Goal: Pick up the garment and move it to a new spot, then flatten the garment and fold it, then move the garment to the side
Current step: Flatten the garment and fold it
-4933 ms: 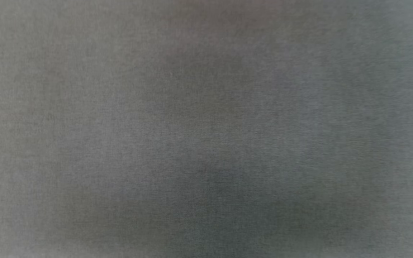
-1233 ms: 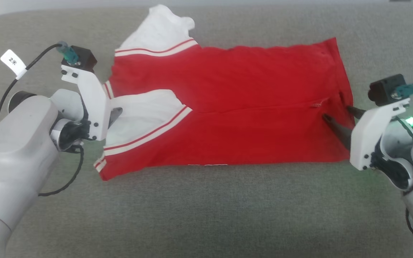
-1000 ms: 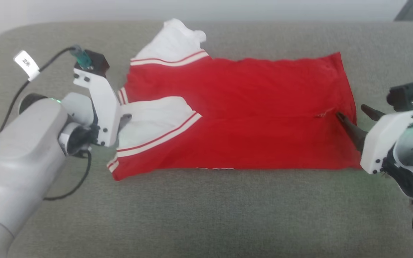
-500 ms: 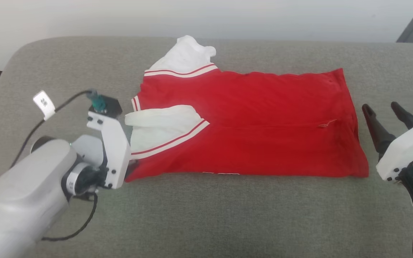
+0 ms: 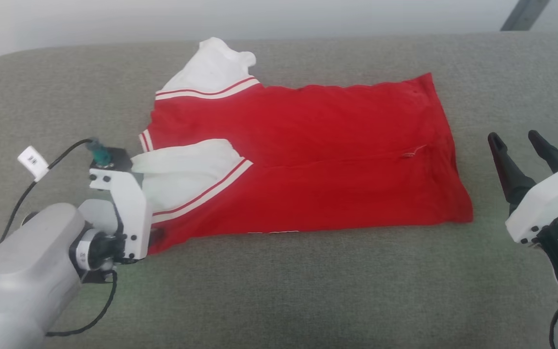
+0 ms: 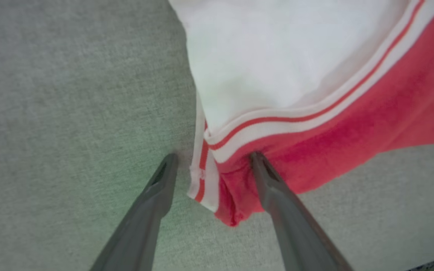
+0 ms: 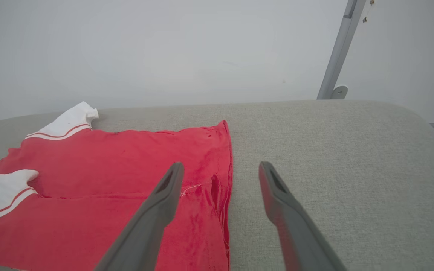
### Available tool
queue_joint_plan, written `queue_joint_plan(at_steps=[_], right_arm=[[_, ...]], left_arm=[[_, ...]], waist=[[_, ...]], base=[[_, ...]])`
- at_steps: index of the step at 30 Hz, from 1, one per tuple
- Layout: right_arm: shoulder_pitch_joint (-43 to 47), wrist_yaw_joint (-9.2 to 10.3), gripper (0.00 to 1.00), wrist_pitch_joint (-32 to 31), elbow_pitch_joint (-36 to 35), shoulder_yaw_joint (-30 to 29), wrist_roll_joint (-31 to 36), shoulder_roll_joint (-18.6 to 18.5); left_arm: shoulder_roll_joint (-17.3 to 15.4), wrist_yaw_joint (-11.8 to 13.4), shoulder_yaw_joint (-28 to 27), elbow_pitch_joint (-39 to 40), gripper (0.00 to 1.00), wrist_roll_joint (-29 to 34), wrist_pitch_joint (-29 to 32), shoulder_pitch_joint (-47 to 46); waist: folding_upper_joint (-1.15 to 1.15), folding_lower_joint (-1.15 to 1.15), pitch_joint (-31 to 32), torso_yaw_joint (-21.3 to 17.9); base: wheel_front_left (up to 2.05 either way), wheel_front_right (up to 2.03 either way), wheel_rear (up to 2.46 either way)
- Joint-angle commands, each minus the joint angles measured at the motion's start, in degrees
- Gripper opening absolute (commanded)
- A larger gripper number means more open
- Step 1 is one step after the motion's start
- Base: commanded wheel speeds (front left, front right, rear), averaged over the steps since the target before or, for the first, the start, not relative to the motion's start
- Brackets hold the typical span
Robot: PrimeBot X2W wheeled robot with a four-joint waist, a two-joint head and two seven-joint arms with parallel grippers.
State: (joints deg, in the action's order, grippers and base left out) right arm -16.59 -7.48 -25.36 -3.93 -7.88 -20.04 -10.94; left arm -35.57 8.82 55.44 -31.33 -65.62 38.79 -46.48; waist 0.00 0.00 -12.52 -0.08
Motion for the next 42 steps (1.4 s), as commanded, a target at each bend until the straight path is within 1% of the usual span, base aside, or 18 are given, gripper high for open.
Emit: queue_joint_plan(at_steps=[1,4,6,7,8,9,15,19,21,25,28,34,35,36,39,42], right_arm=[[0.6,-0.02,1.00,-0.9,-0.7,-0.7,0.3,0.6],[0.9,-0.02,1.00,-2.5,-1.1,-0.7,0.3,0.6],[1.1,-0.02,1.00,-3.3,-1.0,-0.7,0.4,0.4],[1.2,-0.02,1.00,-4.2,-1.1,-0.8,0.2,0.3],[1.3,-0.02,1.00,-5.0,-1.2,-0.7,-0.1,0.3],[1.6,-0.02,1.00,-6.3,-1.2,-0.6,-0.1,0.2],[2.3,-0.02,1.00,-15.4,0.2,-0.3,-0.8,-0.1],[0.5,-0.02,1.00,-20.7,2.6,0.3,-1.1,-1.3],[-0.8,-0.02,1.00,-21.8,4.2,0.4,-1.4,-1.3],[-3.3,-0.02,1.00,-24.2,8.9,1.4,-0.8,-2.9],[-5.5,-0.02,1.00,-26.0,12.7,2.4,-1.4,-3.2],[-7.8,-0.02,1.00,-29.7,20.2,6.2,-2.0,-3.6],[-8.1,-0.02,0.21,-30.0,21.0,7.0,-2.2,-3.8],[-8.3,-0.02,0.00,-30.2,21.6,7.8,-2.2,-4.2],[-8.9,-0.02,0.00,-30.0,22.7,8.7,-2.8,-5.2],[-9.7,-0.02,0.00,-30.4,22.6,9.0,-4.0,-6.1]], left_arm=[[0.6,-0.6,0.4,-2.7,1.00,-0.4,0.1,1.1],[1.7,-1.3,0.3,-6.4,1.00,-0.7,-0.6,1.1],[2.2,-1.2,0.1,-7.6,1.00,-1.3,-0.6,1.4],[2.7,-1.8,0.3,-8.6,1.00,-1.3,-0.2,1.6],[3.1,-2.3,0.6,-9.4,0.48,-1.5,0.1,1.6],[3.5,-2.6,0.6,-10.4,0.00,-1.7,0.0,1.7],[5.6,-5.6,0.7,-13.3,0.00,-1.7,-1.1,0.2],[7.2,-6.7,0.4,-14.9,0.00,-1.7,-1.9,-1.2],[8.0,-7.2,0.5,-15.5,0.00,-1.5,-2.3,-1.9],[9.5,-8.3,0.5,-16.5,0.00,-1.3,-3.0,-3.2],[10.4,-8.9,0.6,-17.4,0.00,-1.0,-3.5,-4.2],[12.2,-9.9,0.8,-19.2,0.00,-0.8,-4.4,-4.8],[12.3,-10.1,0.8,-19.6,0.00,-0.8,-4.6,-4.9],[12.4,-10.2,0.8,-19.9,0.00,-0.8,-4.6,-5.0],[12.4,-10.6,0.9,-20.9,0.00,-0.7,-4.9,-5.4],[11.7,-10.9,0.8,-21.6,0.00,-0.6,-4.6,-6.1]], waist=[[0.00,0.00,-0.4,-0.7],[0.00,0.00,-0.7,-1.0],[0.00,0.00,-0.7,-1.0],[0.00,0.00,-0.9,-1.1],[0.00,0.00,-0.9,-1.1],[0.00,0.00,-1.1,-1.0],[0.00,0.00,-2.1,-0.1],[0.00,0.00,-3.1,0.8],[0.00,0.00,-3.6,1.2],[0.00,0.00,-4.8,2.2],[0.00,0.00,-5.8,2.9],[0.00,0.00,-7.0,3.8],[0.00,0.00,-7.1,3.9],[0.00,0.00,-7.2,4.0],[0.00,0.00,-7.3,4.2],[0.00,0.00,-7.0,4.2]], base=[[0.00,0.00,0.00],[0.00,0.00,0.00],[0.00,0.00,0.00],[0.00,0.00,0.00],[0.00,0.00,0.00],[0.00,0.00,0.00],[0.00,0.00,0.00],[0.00,0.00,0.00],[0.00,0.00,0.00],[0.00,0.00,0.00],[0.00,0.00,0.00],[0.00,0.00,0.00],[0.00,0.00,0.00],[0.00,0.00,0.00],[0.00,0.00,0.00],[0.00,0.00,0.00]])
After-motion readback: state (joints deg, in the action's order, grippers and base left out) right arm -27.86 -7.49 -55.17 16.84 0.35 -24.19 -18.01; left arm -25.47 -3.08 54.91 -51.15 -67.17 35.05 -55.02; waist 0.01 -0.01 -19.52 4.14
